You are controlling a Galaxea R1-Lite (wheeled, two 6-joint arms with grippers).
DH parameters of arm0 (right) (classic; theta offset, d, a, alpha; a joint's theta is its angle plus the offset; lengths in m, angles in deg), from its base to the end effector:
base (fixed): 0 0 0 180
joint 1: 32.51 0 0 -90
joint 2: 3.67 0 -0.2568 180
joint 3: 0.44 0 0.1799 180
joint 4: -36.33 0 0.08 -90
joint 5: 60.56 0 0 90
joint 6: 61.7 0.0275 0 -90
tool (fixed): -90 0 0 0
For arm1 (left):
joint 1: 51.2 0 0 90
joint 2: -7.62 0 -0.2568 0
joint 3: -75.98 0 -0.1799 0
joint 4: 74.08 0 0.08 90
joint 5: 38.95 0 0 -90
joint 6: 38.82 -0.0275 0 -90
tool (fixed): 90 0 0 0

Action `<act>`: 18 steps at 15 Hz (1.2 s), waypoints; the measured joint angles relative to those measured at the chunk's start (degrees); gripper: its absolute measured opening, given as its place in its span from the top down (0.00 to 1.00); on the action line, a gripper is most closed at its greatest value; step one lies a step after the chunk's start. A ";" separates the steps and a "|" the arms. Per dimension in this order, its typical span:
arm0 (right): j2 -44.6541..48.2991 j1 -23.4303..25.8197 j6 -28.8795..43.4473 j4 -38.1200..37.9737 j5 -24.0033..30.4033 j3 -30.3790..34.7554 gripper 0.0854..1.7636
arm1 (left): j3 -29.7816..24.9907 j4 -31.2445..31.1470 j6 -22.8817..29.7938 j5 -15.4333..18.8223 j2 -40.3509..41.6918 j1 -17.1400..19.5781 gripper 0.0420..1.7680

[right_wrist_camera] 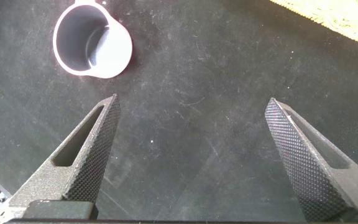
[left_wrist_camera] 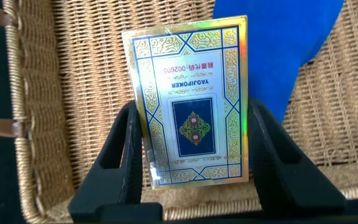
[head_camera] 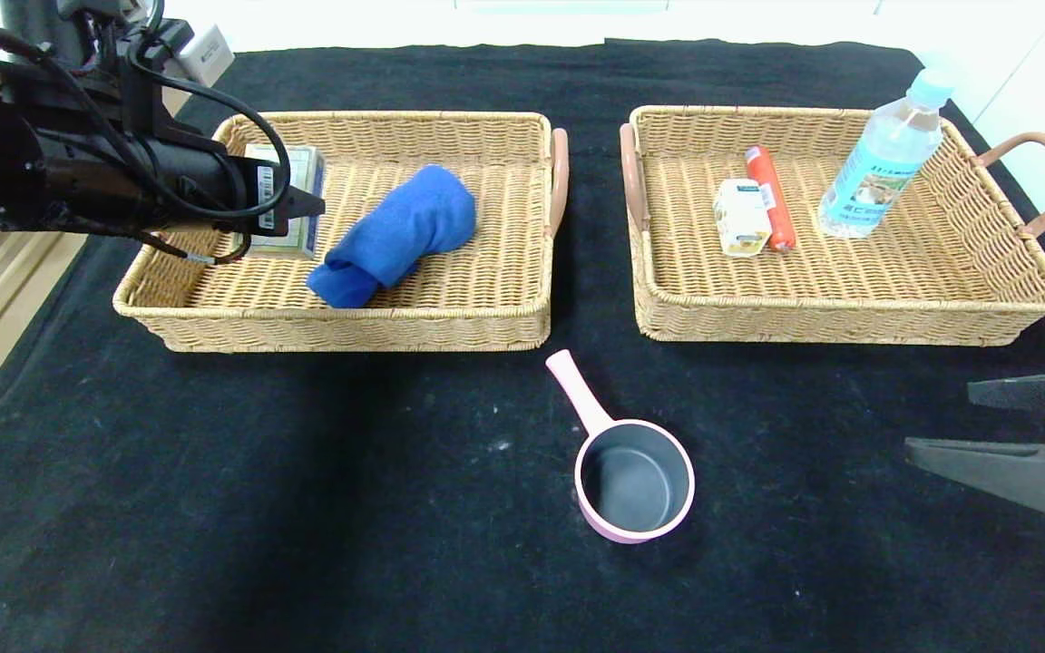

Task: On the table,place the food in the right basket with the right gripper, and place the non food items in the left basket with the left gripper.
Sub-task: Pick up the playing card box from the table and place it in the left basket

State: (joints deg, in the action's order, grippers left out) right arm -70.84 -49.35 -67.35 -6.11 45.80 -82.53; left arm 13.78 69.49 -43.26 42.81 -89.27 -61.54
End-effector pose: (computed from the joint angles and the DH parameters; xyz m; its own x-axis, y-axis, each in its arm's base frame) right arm 0.1591 0.0562 0.2338 0.7329 0.5161 -0.4433 -0.5581 0.8287 0.0422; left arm 0.2980 -0.0504 0.2905 0.9638 -0.0302 -0.2648 0.0620 0.9917 0.1128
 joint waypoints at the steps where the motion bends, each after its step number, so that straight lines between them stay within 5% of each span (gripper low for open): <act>1: 0.02 0.00 -0.02 -0.02 0.00 0.00 0.03 | 0.66 0.02 0.52 1.24 -0.68 0.63 0.44; 9: -0.09 0.06 -0.02 -0.02 0.00 0.00 0.03 | 3.39 0.11 1.41 3.29 -3.22 2.33 0.44; 18: -0.09 0.06 0.00 0.00 0.00 0.00 0.03 | 3.77 0.04 1.49 4.00 -3.27 2.33 0.16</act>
State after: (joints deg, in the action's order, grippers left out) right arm -70.93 -49.29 -67.35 -6.11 45.80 -82.53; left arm 17.55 69.53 -41.77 46.81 -92.54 -59.21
